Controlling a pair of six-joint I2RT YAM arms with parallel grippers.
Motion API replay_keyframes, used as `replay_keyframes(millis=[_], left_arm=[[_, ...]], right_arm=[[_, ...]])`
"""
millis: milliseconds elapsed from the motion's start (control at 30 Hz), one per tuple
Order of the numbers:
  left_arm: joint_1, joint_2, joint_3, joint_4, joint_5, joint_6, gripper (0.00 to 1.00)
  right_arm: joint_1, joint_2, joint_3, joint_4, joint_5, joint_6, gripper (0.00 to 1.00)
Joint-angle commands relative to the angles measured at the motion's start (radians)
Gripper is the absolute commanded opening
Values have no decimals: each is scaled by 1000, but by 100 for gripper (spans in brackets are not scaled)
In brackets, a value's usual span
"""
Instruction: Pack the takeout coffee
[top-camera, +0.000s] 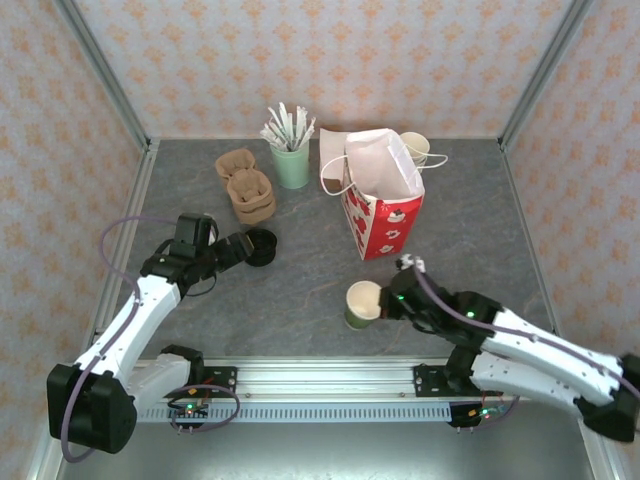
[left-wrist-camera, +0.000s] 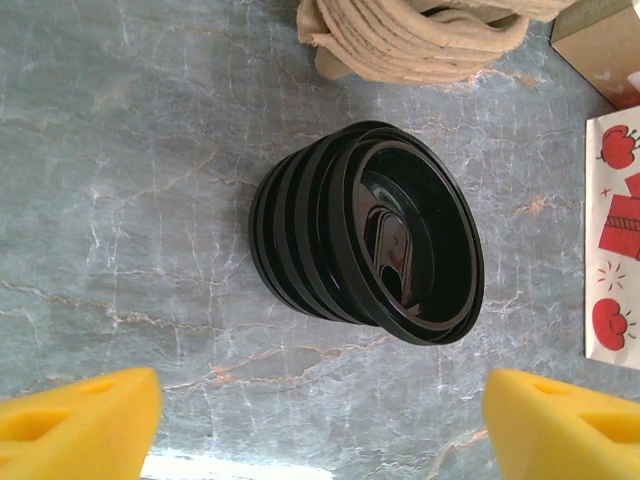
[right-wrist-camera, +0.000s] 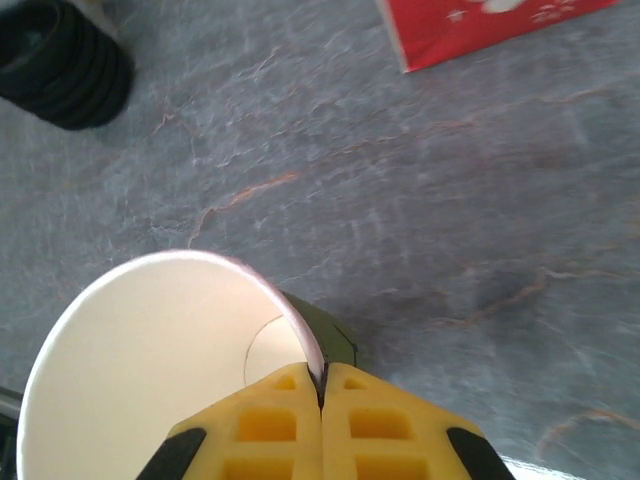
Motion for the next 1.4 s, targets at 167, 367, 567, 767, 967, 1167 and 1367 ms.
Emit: replay_keyframes(millis=[167,367,567,767,967,1167,1367], left_arm=[[-9,40,18,47,41,-94,69],[-10,47,18,56,42,-101,68],[-9,68,18,79,54,-107,68],[-10,85,19,108,59,-118,68],[-9,135,32,136,51,-134,67],[-11,172,49,158,49,-147,58],[-11,194,55,175,45,-165,53]], right_arm=[[95,301,129,242,130,37,0],[94,364,142,306,119,26,0],[95,442,186,295,188,9,0],[56,500,244,251,221,-6,0],[16,542,257,255,189,-6,1],[-5,581,272,273,147,-8,4],[-16,606,287,271,127,-2,7]])
